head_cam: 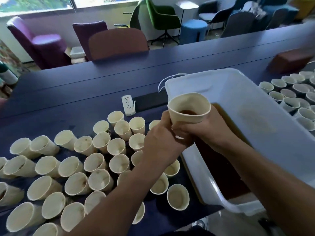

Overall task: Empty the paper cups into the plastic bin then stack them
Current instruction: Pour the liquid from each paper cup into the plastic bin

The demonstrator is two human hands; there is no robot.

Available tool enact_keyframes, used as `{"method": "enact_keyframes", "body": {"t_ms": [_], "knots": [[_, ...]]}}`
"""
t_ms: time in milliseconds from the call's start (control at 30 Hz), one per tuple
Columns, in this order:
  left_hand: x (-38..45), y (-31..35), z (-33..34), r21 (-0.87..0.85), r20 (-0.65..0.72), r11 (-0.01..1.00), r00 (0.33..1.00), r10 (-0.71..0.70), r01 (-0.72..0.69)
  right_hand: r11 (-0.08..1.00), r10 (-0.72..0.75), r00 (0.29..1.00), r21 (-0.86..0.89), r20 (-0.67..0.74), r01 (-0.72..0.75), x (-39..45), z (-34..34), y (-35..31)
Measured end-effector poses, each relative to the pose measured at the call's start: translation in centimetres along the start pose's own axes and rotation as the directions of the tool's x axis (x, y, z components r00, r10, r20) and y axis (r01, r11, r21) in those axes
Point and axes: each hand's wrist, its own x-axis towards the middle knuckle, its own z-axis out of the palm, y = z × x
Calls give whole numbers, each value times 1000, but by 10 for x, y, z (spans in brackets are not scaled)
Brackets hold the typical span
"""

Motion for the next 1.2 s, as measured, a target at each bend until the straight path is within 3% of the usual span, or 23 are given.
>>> {"method": "enact_keyframes", "body": {"t_ms": [167, 467, 733, 933, 1200], "knots": [[7, -3, 16, -40, 74, 998, 996, 48, -45, 999, 35, 998, 11, -59, -34, 3, -18, 4], [6, -28, 26, 218, 318, 952, 938, 139, -215, 944, 139, 975, -277, -171, -182, 4, -57, 31], [7, -25, 18, 331, 393, 910, 913, 109, -251, 844, 237, 954, -449, -181, -295, 4, -73, 60], [8, -27, 19, 345, 403, 910, 912, 77, -229, 713, 306, 933, -603, -191, -357, 11, -79, 62], [9, -29, 20, 344, 409, 913, 910, 64, -219, 456, 377, 908, -816, -185, -356, 25, -85, 52]]}}
